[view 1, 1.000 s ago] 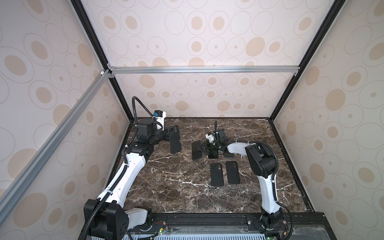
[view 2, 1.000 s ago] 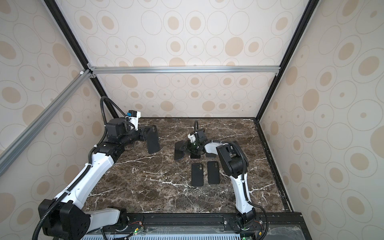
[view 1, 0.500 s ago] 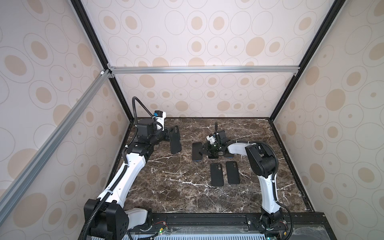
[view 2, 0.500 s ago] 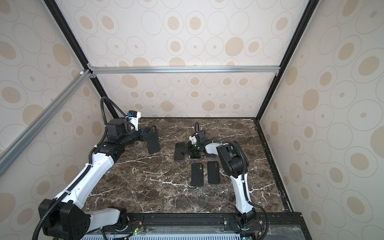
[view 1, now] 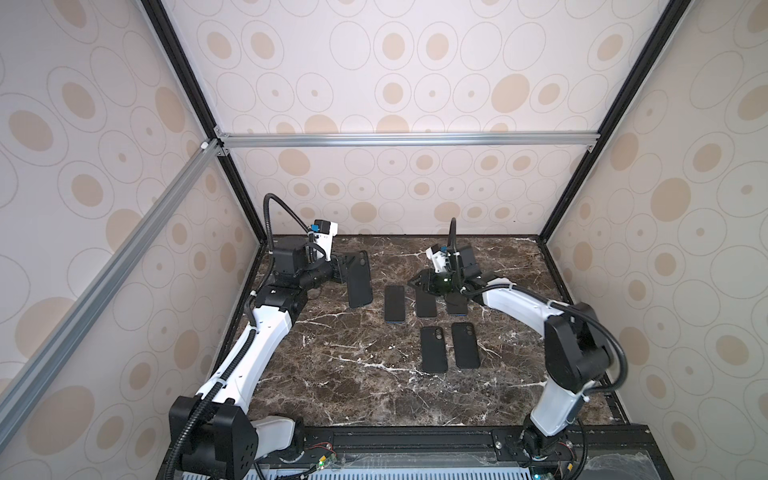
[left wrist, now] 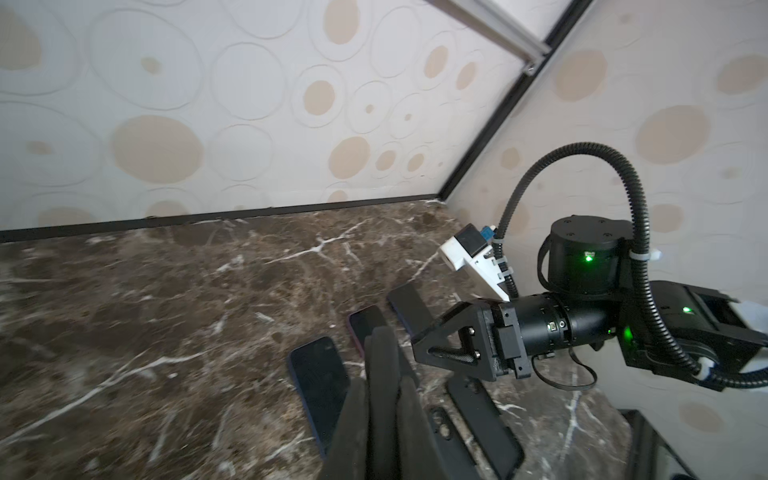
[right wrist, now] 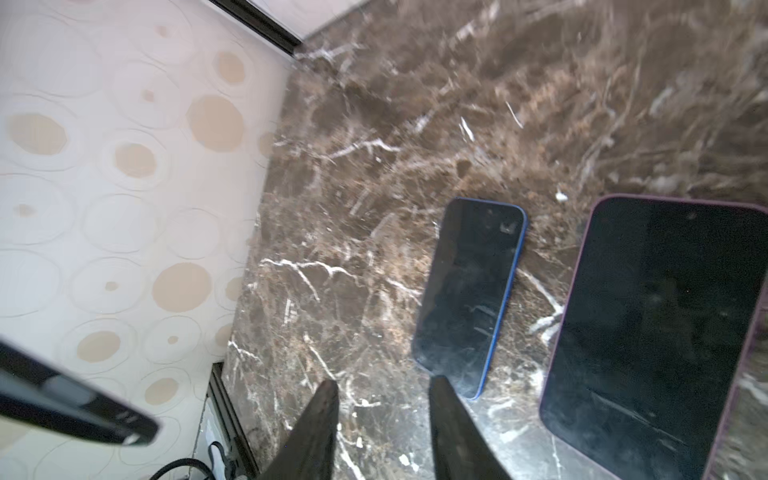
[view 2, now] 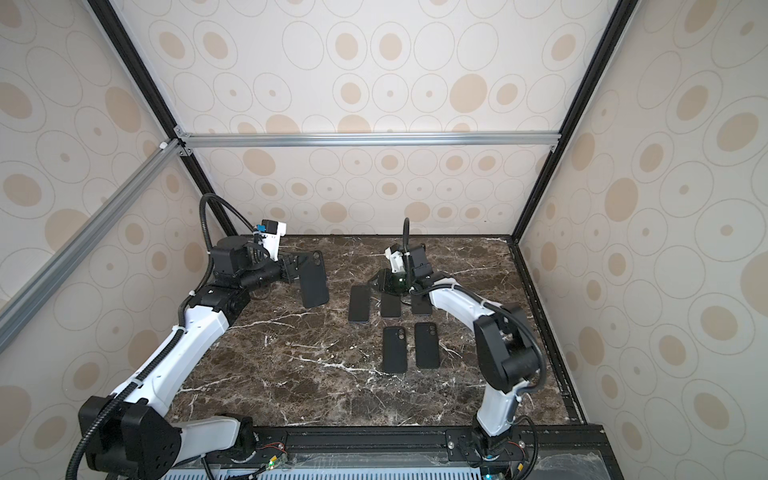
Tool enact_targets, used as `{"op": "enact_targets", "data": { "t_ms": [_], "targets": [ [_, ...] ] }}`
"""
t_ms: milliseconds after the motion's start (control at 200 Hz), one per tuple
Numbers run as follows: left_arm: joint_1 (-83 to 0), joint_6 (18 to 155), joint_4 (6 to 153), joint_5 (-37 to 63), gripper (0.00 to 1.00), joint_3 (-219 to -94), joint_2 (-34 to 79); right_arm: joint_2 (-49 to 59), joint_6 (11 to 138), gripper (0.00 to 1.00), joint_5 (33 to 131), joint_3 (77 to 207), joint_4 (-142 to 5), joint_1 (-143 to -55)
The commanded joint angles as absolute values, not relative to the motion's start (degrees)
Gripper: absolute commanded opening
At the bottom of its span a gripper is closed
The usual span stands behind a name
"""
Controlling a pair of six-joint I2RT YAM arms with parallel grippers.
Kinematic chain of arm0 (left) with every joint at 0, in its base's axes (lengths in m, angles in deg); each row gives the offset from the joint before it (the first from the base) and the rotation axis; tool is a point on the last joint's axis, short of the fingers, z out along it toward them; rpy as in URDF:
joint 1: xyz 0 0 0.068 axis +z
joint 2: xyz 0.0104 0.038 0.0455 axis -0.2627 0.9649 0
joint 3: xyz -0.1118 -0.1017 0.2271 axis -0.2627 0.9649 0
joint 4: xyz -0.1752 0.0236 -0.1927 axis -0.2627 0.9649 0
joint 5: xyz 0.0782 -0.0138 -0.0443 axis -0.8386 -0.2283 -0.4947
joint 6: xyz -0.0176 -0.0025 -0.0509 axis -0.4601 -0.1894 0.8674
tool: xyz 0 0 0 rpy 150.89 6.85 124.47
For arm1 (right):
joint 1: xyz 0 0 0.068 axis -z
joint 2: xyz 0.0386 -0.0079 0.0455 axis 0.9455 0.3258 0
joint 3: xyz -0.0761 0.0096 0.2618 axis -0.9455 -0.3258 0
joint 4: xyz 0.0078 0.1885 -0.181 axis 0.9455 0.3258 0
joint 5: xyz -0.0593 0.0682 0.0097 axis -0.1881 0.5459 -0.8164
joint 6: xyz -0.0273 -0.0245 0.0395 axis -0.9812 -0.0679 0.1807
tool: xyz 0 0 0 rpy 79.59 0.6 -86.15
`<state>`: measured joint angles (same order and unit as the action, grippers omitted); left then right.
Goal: Take the phone out of the phone case
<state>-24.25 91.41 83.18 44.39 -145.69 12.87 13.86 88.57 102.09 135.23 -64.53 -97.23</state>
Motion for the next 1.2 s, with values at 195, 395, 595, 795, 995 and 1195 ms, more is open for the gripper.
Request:
{"op": "enact_targets", "data": {
  "t_ms": [195, 395, 595, 795, 995, 1195],
  "targets": [
    [-28.32, 112.87, 47.75, 58.63, 0.00, -138.04, 14.52, -5.08, 82.71, 0.65, 111.42, 125.77, -76.22, -97.81],
    [-33.24, 113.40, 46.43, 56.30, 0.00, -139.92, 17.23, -7.30, 80.04, 0.65, 111.00, 125.98, -72.58, -100.04],
    [-35.03, 111.52, 49.62, 54.32, 0.00, -141.47, 18.42, -7.33, 75.12, 0.60, 105.63, 128.45, -66.46, -101.73],
    [-35.18, 110.92, 50.91, 52.78, 0.00, -141.57, 18.19, -5.79, 69.87, 0.50, 99.28, 131.60, -58.59, -105.06],
    [-35.32, 110.96, 51.00, 52.73, 0.00, -141.65, 18.34, -5.11, 69.13, 0.36, 95.87, 132.36, -57.15, -106.07],
    [-35.69, 111.04, 51.07, 52.92, 0.00, -141.79, 18.54, -4.19, 68.89, 0.35, 94.12, 133.60, -57.39, -106.61]
  ]
}}
